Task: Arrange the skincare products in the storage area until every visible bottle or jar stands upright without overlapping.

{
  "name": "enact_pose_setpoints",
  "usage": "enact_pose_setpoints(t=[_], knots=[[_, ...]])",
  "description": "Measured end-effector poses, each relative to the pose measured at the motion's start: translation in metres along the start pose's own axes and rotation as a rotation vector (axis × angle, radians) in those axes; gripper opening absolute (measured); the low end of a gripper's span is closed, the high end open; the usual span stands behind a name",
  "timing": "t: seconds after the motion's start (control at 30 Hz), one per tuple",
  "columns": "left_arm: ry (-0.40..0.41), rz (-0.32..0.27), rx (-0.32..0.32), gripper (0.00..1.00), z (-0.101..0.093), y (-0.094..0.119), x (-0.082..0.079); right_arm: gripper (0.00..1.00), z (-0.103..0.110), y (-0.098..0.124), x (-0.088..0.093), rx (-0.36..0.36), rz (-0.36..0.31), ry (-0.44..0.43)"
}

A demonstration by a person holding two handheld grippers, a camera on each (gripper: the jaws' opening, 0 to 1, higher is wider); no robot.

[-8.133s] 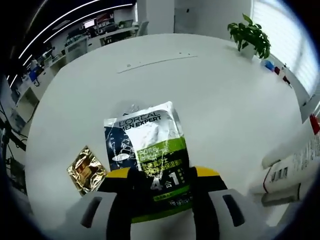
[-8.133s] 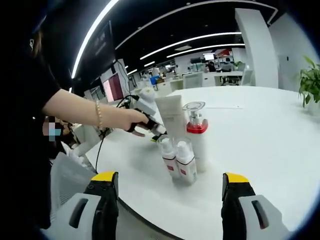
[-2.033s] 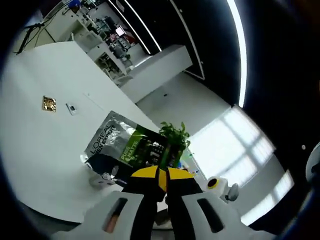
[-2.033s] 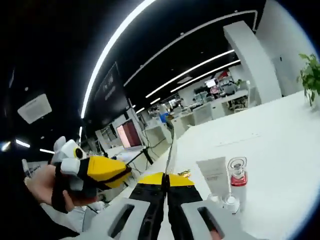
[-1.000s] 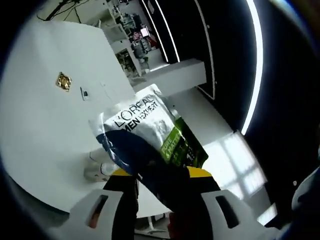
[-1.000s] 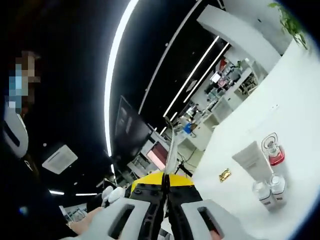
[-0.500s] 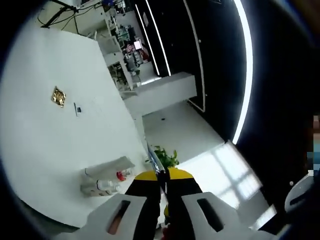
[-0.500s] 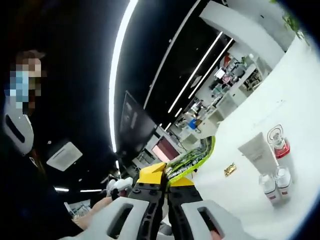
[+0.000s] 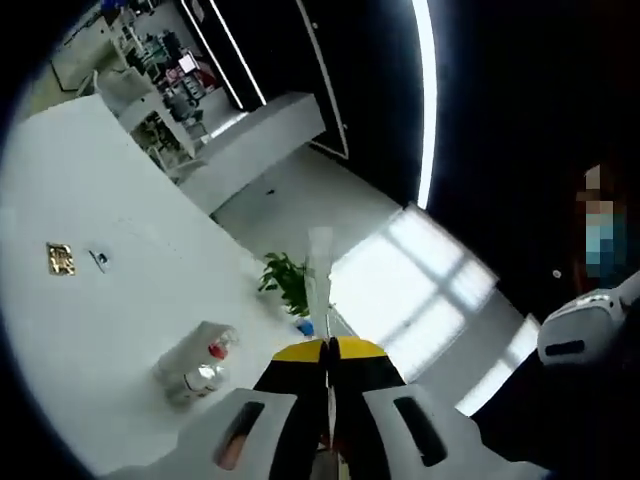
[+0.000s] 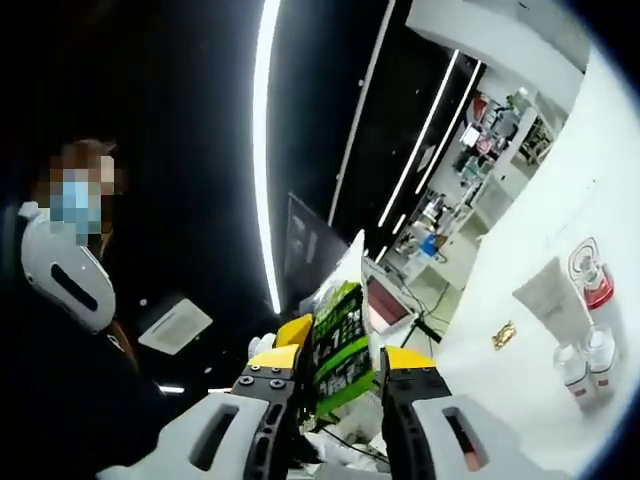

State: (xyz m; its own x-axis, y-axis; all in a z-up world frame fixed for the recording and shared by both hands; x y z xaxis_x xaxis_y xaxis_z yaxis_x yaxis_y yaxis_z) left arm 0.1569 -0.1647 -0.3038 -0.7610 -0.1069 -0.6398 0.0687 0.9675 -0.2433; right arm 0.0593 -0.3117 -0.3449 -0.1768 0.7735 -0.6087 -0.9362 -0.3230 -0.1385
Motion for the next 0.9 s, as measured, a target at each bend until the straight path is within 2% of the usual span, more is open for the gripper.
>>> enact_pose_setpoints(t=[0.03,0.2,0.27,0.37,0.53,0.7,0.8,0.9], knots=[[-0.018,0.042,0.002,0.00,0.000,0.000,0.001,0.33,0.000,0.002,-0.003,-0.015,-0.007,-0.003],[-0.015,0.118,0.020,0.00,-0.003,-0.004,0.005,0.33,0.004,0.004,-0.014,-0.077,-0.033,-0.030],[-0.010,0.172,0.048,0.00,-0.006,-0.006,0.008,0.32,0.005,0.004,-0.015,-0.088,-0.030,-0.032],[0.000,0.249,0.090,0.00,-0.010,-0.008,0.011,0.32,0.007,0.003,-0.014,-0.117,0.004,-0.034],[0.011,0.363,0.072,0.00,-0.003,-0.010,0.013,0.25,0.010,0.005,-0.009,-0.146,0.066,-0.030],[0.026,0.405,0.078,0.00,-0.001,-0.011,0.011,0.22,0.009,0.008,-0.005,-0.136,0.103,0.000],[0.041,0.421,0.084,0.00,0.000,-0.013,0.011,0.11,0.006,0.011,-0.005,-0.124,0.101,0.004],[0.053,0.423,0.089,0.00,-0.001,-0.015,0.012,0.06,0.010,0.017,-0.010,-0.180,0.066,0.002]])
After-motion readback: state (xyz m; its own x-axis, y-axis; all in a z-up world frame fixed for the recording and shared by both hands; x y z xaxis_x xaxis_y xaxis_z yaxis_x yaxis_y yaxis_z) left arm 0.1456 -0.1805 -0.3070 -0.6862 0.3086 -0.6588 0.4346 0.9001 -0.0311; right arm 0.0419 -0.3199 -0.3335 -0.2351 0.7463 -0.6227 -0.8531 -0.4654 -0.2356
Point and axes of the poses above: the point that each gripper's makers call its tool centre point, and the gripper's own axes: y roughly backward along the fingers, z roughly to its left, x roughly out of its underside, the point moved 7 cm from there along y, roughly backward along the fingers, and after that the axes turned 12 degrees about x, right-handed, at the moved point
